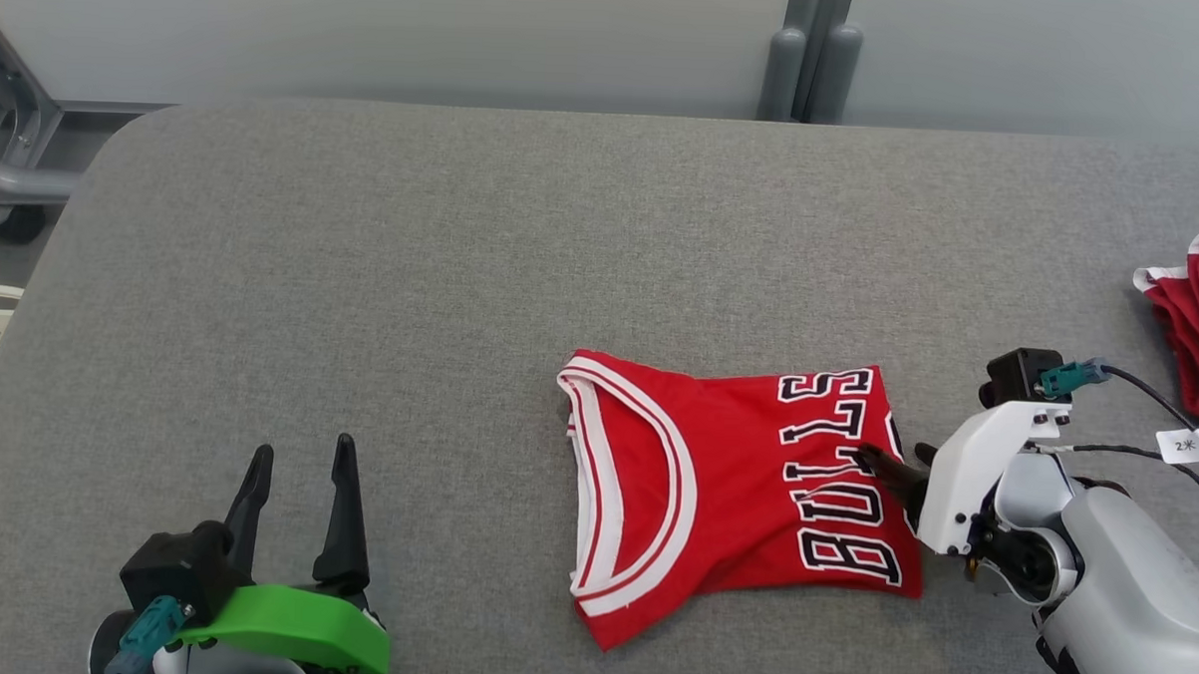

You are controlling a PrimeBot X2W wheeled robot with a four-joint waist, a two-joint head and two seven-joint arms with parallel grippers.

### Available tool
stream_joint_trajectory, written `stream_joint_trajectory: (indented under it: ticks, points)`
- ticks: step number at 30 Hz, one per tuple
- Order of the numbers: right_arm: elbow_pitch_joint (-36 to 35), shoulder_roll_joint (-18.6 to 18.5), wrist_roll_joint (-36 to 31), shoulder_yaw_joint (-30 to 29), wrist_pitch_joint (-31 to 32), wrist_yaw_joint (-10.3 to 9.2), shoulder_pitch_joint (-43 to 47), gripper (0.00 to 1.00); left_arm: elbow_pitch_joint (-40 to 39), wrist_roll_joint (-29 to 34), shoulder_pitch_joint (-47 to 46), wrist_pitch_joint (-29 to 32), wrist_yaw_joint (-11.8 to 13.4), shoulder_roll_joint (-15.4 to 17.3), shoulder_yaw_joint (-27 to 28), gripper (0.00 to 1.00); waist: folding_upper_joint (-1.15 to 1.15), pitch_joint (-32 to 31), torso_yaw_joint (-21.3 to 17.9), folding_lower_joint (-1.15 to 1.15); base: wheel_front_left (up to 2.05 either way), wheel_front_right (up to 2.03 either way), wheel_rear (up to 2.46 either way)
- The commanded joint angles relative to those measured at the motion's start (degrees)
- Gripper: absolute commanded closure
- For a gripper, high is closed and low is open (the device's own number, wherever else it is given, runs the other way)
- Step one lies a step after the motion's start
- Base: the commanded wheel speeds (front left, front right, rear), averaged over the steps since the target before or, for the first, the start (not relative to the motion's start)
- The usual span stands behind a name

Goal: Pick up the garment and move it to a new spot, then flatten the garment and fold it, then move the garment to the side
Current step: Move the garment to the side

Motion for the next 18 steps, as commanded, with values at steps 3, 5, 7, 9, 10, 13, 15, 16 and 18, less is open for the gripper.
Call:
stream_joint_trajectory:
  ticks: [3,5,7,9,10,13,15,16,18]
  points:
    - [2.2,-0.6,2.5,2.0,1.4,0.02,-1.5,0.00,0.2,0.4,-1.0,-0.2,0.0,0.2,0.2,0.00,0.00,0.8,0.9,0.00,0.00,0.00,0.00]
    - [3.1,-0.7,3.9,3.6,2.3,0.02,-2.0,0.00,0.2,0.4,-1.1,-0.2,0.0,0.1,0.1,0.00,0.00,0.9,1.0,0.00,0.00,0.00,0.00]
    - [3.6,-0.7,5.3,5.2,3.1,0.02,-2.2,0.27,0.3,0.3,-1.2,-0.3,0.0,0.1,0.1,0.00,0.00,0.9,1.1,0.00,0.00,0.00,0.00]
    - [3.9,-0.9,6.4,6.6,3.3,0.02,-2.7,0.67,0.5,0.2,-1.3,-0.4,0.2,0.0,0.2,0.00,0.00,0.9,1.0,0.00,0.00,0.00,0.00]
    - [4.0,-1.0,6.7,7.2,3.0,0.02,-2.9,0.76,0.5,0.2,-1.4,-0.4,0.2,0.0,0.1,0.00,0.00,0.9,1.0,0.00,0.00,0.00,0.00]
    - [4.1,-1.6,7.1,8.8,0.9,0.02,-3.9,1.00,0.8,0.1,-1.6,-0.5,0.3,-0.1,0.2,0.00,0.00,0.9,0.8,0.00,0.00,0.00,0.00]
    - [4.3,-1.9,7.5,9.4,-0.3,0.01,-4.6,1.00,0.9,0.1,-1.6,-0.6,0.3,-0.1,0.2,0.00,0.00,0.7,0.6,0.00,0.00,0.00,0.00]
    - [4.4,-2.2,7.7,9.7,-0.8,0.01,-4.9,1.00,0.9,0.0,-1.6,-0.7,0.2,-0.1,0.3,0.00,0.00,0.7,0.5,0.00,0.00,0.00,0.00]
    - [4.5,-2.9,8.0,10.3,-1.8,0.01,-5.5,1.00,0.8,0.1,-1.5,-0.7,0.2,-0.1,0.3,0.00,0.00,0.4,0.0,0.00,0.00,0.00,0.00]
